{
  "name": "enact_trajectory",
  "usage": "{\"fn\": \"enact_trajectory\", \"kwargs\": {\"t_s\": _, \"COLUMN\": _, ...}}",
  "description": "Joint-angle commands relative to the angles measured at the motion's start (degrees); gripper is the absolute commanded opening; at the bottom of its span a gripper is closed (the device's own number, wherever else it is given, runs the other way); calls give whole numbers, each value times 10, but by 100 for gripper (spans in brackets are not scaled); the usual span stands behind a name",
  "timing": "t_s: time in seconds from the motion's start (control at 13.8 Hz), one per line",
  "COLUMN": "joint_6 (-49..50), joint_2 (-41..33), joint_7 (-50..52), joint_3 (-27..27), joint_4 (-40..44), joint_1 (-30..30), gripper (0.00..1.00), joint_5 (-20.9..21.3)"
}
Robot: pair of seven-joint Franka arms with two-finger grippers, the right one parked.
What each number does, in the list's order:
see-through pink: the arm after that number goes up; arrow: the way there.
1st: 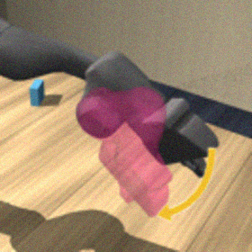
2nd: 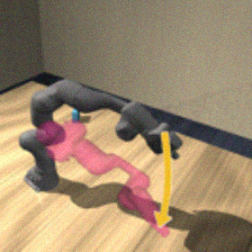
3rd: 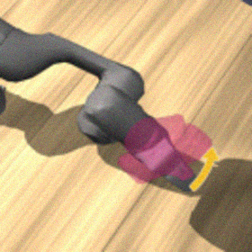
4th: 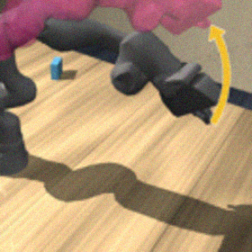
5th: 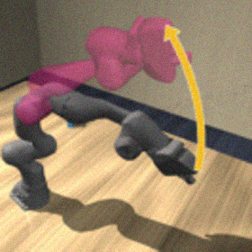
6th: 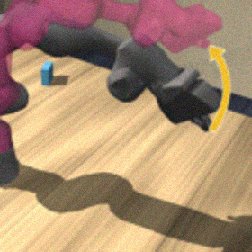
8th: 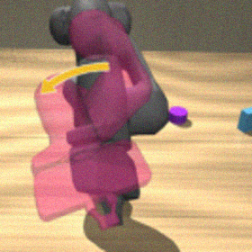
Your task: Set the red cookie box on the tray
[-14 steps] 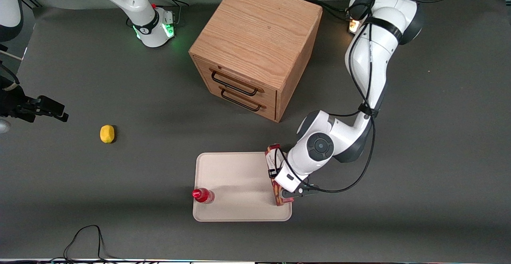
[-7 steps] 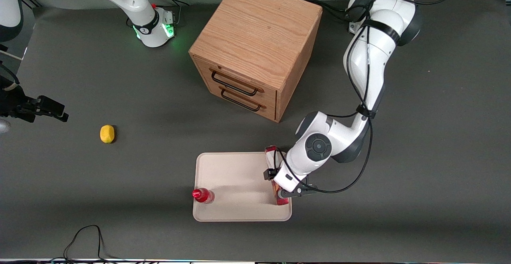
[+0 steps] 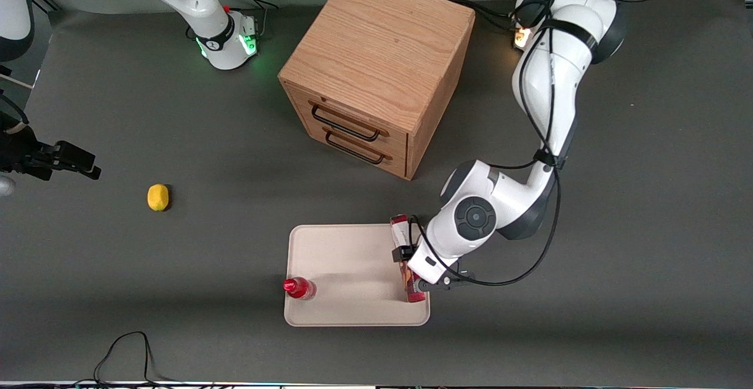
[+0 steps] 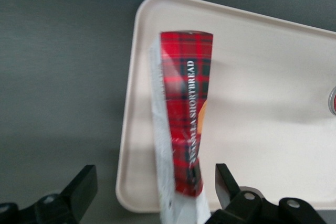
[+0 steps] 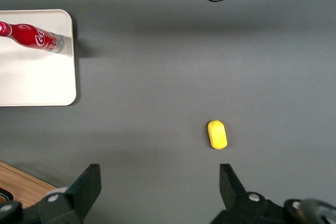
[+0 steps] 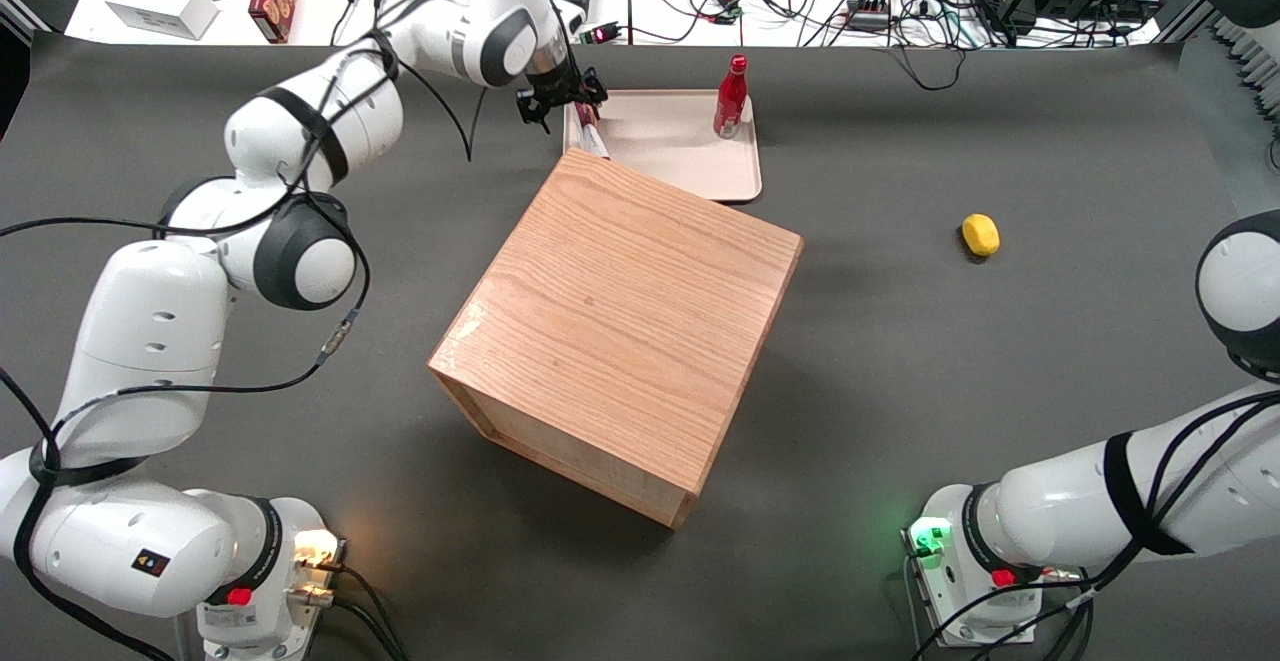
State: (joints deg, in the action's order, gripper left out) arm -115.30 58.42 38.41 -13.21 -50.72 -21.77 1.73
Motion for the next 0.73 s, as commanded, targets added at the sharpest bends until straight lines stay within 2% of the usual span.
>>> {"fn": "enact_trajectory", "kwargs": {"t_s": 0.0, "joint_6": 73, "joint_2": -56, "joint_7": -1, "joint_3": 4, "joint_4": -11, "joint_1": 17, "gripper": 100, "joint_5": 6}}
{"fn": "enact_trajectory", "kwargs": {"t_s": 0.44, "joint_6": 273, "joint_2": -171, "joint_7": -86, "joint_3": 6, "joint_4": -18, "joint_1": 54, "gripper": 100, "joint_5": 6}}
{"fn": "enact_trajectory", "kwargs": {"t_s": 0.65, "joint_6": 296, "joint_2": -274, "joint_7": -161, "joint_3": 6, "joint_4": -122, "joint_1": 105, "gripper": 100, "joint_5": 3}}
